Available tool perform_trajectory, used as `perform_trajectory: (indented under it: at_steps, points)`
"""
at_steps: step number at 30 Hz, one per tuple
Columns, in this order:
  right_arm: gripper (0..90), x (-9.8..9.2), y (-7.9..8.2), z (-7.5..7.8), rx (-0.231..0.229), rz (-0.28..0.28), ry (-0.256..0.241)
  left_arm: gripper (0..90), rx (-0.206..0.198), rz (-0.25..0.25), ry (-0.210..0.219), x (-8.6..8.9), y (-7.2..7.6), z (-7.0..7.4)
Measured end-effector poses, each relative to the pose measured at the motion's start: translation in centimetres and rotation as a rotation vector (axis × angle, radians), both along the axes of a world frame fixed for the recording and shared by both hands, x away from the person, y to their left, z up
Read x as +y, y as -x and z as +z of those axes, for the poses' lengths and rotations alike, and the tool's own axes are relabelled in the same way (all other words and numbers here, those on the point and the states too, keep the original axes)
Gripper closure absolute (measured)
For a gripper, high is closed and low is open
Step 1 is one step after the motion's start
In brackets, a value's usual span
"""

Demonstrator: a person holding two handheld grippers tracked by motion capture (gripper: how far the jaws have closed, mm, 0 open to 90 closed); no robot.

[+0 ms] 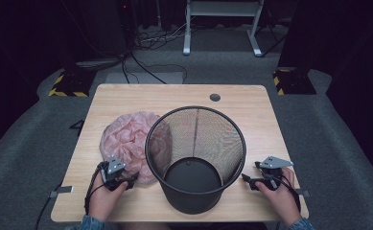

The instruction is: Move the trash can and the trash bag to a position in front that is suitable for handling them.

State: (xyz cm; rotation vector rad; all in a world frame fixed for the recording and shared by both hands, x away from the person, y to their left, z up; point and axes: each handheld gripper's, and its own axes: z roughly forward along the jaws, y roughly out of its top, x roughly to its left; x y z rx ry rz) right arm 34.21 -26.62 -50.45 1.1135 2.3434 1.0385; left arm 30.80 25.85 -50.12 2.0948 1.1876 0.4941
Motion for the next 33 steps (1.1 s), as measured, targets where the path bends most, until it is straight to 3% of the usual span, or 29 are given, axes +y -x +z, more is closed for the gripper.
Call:
perform_trajectory:
  at_steps: [7, 11, 16, 20, 24, 26, 27, 33]
  points:
    - [23.0, 0.0, 0.0, 0.0, 0.002, 0.006, -0.001, 35.7, 0.024, -0.028, -0.017, 1.2, 3.9, 0.9]
    - [23.0, 0.0, 0.0, 0.0, 0.002, 0.009, -0.001, 32.7, -0.019, -0.029, -0.015, 1.5, 6.0, 3.1]
    - [23.0, 0.0, 0.0, 0.0, 0.002, 0.009, -0.002, 31.3, -0.085, -0.045, 0.017, 1.0, 6.8, 5.9]
    - [23.0, 0.0, 0.0, 0.0, 0.002, 0.01, -0.001, 30.3, -0.137, -0.044, 0.031, 0.4, 5.9, 7.6]
    - [23.0, 0.0, 0.0, 0.0, 0.001, 0.011, 0.0, 29.2, -0.162, -0.035, 0.035, 0.2, 4.5, 8.2]
    - [23.0, 0.0, 0.0, 0.0, 0.001, 0.011, -0.002, 29.2, -0.18, -0.015, 0.057, 0.1, 3.0, 8.3]
    - [23.0, 0.0, 0.0, 0.0, 0.001, 0.011, -0.002, 29.1, -0.18, -0.015, 0.057, 0.1, 3.0, 8.3]
    - [23.0, 0.0, 0.0, 0.0, 0.001, 0.012, -0.001, 28.5, -0.189, 0.008, 0.072, -0.4, -0.3, 7.5]
